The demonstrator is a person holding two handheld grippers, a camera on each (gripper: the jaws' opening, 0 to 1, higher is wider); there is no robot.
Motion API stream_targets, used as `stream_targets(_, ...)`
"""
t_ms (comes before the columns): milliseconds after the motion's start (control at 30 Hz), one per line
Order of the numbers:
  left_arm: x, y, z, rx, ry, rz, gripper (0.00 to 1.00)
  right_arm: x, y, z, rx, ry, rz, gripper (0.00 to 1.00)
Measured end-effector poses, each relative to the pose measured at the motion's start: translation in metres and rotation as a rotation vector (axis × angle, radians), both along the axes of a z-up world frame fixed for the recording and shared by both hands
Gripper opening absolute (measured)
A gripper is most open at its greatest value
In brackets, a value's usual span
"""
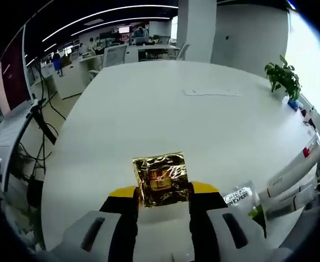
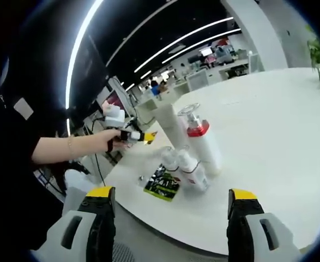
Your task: Arrange the skincare products in the storage area until every visible bottle or jar stands upright without overlapping.
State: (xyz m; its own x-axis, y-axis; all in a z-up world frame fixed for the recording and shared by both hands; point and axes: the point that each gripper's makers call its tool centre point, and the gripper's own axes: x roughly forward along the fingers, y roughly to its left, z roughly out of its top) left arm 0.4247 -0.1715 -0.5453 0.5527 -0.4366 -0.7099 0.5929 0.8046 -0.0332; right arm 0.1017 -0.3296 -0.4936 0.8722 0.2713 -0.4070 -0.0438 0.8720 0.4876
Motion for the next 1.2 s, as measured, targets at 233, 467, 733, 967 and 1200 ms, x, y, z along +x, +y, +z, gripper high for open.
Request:
stream_targets(233, -0.019, 0.004, 0.015, -0.038, -0.015, -0.015, 0.33, 0.000, 0.002, 0.001, -0.010, -0.005, 0.015, 0.87)
stream_targets(467, -0.050, 0.006, 0.033, -0.087, -0.032, -0.044, 0.33, -0.001, 0.005, 0.003, -0.015, -0.016, 0.024, 0.85)
stream_targets(733, -0.087, 0.002, 0.046, -0.107, -0.051, -0.096, 0.33, -0.001, 0.008, 0.003, -0.022, -0.018, 0.041, 0.85)
stream_targets(967, -0.111, -0.002, 0.066, -0.137, -0.075, -0.130, 0.33, -0.002, 0.011, 0.004, -0.023, -0.020, 0.055, 0.84)
stream_targets(1200, -0.138, -0.008, 0.081, -0.157, -0.101, -0.170, 0.33, -0.002, 0.012, 0.005, -0.024, -0.026, 0.060, 0.84)
